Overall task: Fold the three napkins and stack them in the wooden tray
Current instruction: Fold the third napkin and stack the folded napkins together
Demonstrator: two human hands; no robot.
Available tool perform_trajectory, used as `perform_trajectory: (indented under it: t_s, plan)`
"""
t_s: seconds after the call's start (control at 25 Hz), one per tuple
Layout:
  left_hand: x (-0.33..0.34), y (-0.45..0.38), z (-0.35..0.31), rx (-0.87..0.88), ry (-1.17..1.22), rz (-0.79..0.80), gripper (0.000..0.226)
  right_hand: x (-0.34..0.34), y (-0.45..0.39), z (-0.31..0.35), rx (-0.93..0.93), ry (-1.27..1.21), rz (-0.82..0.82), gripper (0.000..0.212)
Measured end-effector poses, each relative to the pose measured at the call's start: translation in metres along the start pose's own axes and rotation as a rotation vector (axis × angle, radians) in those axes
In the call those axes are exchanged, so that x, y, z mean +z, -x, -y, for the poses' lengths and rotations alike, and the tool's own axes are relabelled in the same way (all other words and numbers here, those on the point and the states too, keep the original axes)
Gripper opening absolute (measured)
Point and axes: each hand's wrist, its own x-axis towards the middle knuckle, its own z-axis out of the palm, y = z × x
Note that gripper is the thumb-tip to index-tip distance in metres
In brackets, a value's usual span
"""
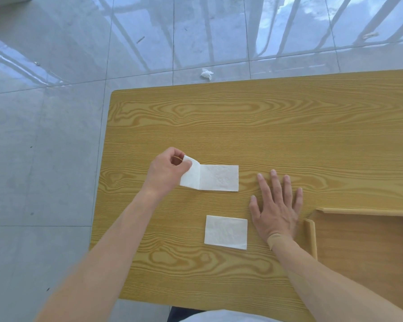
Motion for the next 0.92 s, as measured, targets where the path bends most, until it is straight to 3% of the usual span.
perform_trajectory:
  t_s: [0.48,0.92]
  plan:
    - [0.084,0.004,-0.016,-0.027,-0.029,0.188,0.017,0.001,0.0,0.001,0.009,-0.01,-0.001,0.066]
    - [0.091,-0.005,-0.007,-0.047,-0.033,0.258,0.024,-0.007,-0.001,0.004,0.021,0.0,0.036,0.065]
